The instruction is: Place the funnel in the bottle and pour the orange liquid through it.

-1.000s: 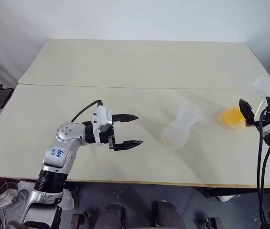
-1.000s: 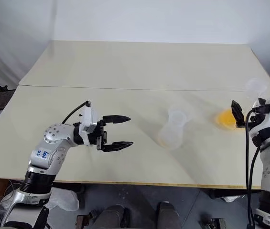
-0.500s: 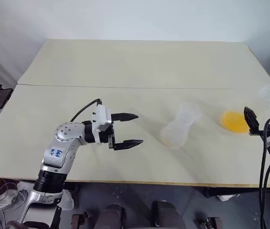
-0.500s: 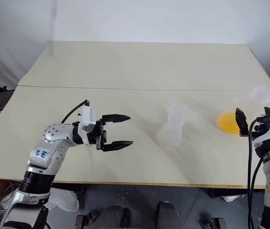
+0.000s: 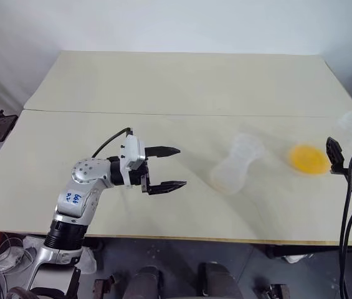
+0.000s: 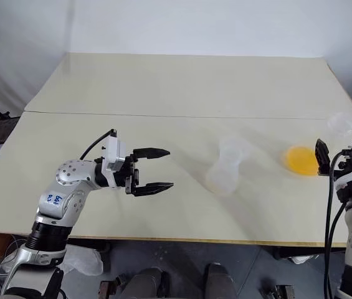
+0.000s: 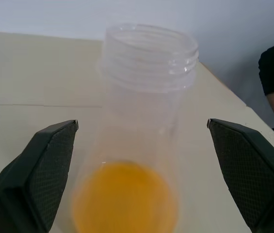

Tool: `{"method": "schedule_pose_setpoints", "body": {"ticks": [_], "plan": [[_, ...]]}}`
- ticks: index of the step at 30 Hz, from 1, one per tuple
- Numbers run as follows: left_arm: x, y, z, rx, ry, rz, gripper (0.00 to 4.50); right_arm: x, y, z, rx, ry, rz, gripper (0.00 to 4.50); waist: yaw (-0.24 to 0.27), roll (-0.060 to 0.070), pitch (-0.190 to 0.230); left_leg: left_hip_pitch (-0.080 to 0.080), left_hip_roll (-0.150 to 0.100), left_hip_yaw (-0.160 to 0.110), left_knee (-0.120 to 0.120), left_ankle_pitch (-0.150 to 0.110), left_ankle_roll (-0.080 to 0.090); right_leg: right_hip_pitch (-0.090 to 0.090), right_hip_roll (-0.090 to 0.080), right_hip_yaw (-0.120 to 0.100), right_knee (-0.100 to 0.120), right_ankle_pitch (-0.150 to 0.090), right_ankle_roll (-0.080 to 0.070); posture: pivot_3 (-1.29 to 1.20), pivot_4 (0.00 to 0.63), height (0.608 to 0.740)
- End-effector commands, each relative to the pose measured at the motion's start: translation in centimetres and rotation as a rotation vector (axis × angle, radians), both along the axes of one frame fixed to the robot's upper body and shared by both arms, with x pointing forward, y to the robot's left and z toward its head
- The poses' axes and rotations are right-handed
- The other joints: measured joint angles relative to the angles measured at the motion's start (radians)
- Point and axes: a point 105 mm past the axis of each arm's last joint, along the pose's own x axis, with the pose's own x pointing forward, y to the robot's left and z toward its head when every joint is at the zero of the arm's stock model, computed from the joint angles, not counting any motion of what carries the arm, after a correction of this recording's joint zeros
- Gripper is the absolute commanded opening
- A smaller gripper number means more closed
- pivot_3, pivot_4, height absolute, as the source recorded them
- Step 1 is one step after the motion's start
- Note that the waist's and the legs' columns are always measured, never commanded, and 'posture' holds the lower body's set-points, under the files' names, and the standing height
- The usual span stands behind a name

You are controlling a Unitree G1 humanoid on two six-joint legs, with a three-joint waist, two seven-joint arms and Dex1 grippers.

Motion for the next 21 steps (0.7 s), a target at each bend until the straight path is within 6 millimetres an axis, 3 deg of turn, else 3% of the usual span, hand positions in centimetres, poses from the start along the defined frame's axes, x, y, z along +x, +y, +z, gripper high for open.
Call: {"method": "schedule_pose_setpoints", "body": {"ticks": [1,20,21], "plan": [[-0.1,0.0,0.9,-0.013,-0.041,-0.006,4.49,0.5,-0.5,0.9,-0.032,-0.022,-0.018,4.5,-0.001,0.0,0.0,0.0,0.0,0.0,0.0,0.0,0.0,0.0,0.0,0.0,0.0,0.0,0.0,0.0,0.15,0.74],[-0.4,0.4,1.0,-0.01,-0.052,0.011,4.49,4.4,-1.3,1.8,-0.01,-0.087,-0.011,4.5,-0.002,0.0,0.0,0.0,0.0,0.0,0.0,0.0,0.0,0.0,0.0,0.0,0.0,0.0,0.0,0.0,0.15,0.74],[-0.4,0.4,1.0,-0.01,-0.052,0.012,4.5,4.4,-1.4,1.9,-0.01,-0.09,-0.011,4.31,-0.002,0.0,0.0,0.0,0.0,0.0,0.0,0.0,0.0,0.0,0.0,0.0,0.0,0.0,0.0,0.0,0.15,0.74]]}}
